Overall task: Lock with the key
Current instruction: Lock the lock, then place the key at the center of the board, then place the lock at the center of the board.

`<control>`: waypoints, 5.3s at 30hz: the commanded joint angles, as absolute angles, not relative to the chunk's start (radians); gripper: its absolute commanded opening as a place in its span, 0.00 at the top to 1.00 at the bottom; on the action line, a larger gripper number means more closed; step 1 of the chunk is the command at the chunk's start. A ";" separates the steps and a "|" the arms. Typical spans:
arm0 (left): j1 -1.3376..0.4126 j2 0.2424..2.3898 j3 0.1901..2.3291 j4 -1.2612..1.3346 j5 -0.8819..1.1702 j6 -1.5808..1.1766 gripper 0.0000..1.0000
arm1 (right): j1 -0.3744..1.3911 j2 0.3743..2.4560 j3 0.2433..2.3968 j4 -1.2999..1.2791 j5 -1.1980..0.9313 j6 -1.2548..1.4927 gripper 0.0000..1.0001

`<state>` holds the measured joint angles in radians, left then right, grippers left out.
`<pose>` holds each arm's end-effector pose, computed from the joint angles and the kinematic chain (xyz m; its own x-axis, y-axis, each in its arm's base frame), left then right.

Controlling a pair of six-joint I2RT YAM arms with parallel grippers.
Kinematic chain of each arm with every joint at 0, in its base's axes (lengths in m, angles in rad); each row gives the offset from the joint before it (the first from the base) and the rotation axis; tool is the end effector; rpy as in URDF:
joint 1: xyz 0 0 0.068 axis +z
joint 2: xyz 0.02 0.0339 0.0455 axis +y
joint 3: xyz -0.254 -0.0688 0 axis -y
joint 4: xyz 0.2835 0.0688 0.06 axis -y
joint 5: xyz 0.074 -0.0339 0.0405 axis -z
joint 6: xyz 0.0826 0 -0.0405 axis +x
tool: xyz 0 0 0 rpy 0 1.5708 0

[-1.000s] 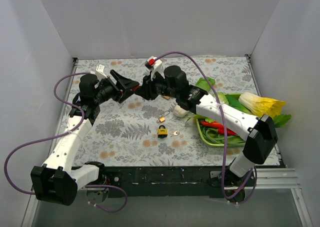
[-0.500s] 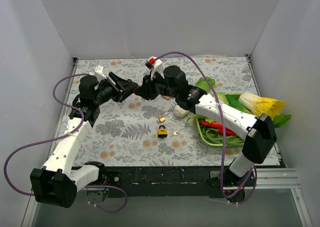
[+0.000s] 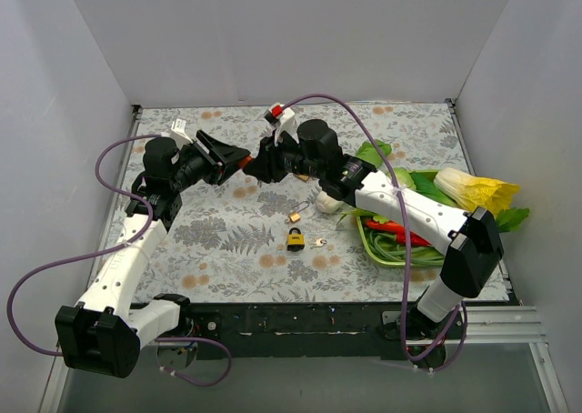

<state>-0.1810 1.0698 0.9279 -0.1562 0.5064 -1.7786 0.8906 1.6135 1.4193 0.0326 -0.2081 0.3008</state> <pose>0.3144 -0.0983 0.3126 -0.5407 -0.7709 0.3366 -0.4093 -0.1085 -0.9059 0.2845 0.3788 0.3465 -0.3600 0.0159 -0.9328 -0.8190 0.4734 0.3242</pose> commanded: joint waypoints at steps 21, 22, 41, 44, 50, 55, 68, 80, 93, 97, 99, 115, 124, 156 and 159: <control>-0.161 1.066 0.979 -0.199 0.517 -1.798 1.00 | 0.856 1.514 1.350 0.006 -0.296 0.087 0.59; -0.161 1.066 0.976 -0.198 0.518 -1.798 1.00 | 0.856 1.516 1.350 0.006 -0.305 0.089 0.59; -0.160 1.068 0.976 -0.186 0.506 -1.819 1.00 | 0.856 1.559 1.376 -0.037 -0.350 0.118 0.99; -0.146 1.072 0.985 -0.195 0.491 -1.813 1.00 | 0.854 1.543 1.368 -0.043 -0.337 0.129 0.99; -0.092 1.120 1.019 -0.195 0.457 -1.807 1.00 | 0.854 1.488 1.289 -0.032 -0.367 0.169 0.99; -0.048 1.158 1.057 -0.172 0.448 -1.789 1.00 | 0.853 1.457 1.240 -0.035 -0.382 0.189 0.99; 0.032 1.141 1.014 -0.267 0.431 -1.721 1.00 | 0.883 1.509 1.078 -0.015 -0.506 0.248 0.99; 0.035 1.132 0.976 -0.295 0.446 -1.675 1.00 | 0.966 1.672 1.083 -0.024 -0.690 0.152 0.99; 0.035 1.141 0.962 -0.307 0.465 -1.651 1.00 | 0.882 1.862 1.121 -0.025 -0.779 0.229 0.99; 0.035 1.141 0.937 -0.347 0.474 -1.631 1.00 | 0.850 1.896 1.175 -0.055 -0.746 0.183 0.99; 0.037 1.141 0.911 -0.356 0.494 -1.617 1.00 | 0.833 1.925 1.216 -0.069 -0.739 0.164 0.99; 0.022 1.236 0.910 -0.653 0.500 -1.235 1.00 | 0.818 2.034 1.319 -0.156 -0.681 0.063 0.99; -0.092 1.238 0.836 -0.712 0.436 -1.163 1.00 | 0.818 2.026 1.354 -0.175 -0.661 0.061 0.62; -0.356 1.594 0.999 -0.765 0.179 -1.106 0.95 | 0.715 1.801 1.391 -0.272 -0.483 0.146 0.11; -0.368 1.608 1.008 -0.765 0.170 -1.106 0.94 | 0.704 1.781 1.359 -0.256 -0.495 0.153 0.11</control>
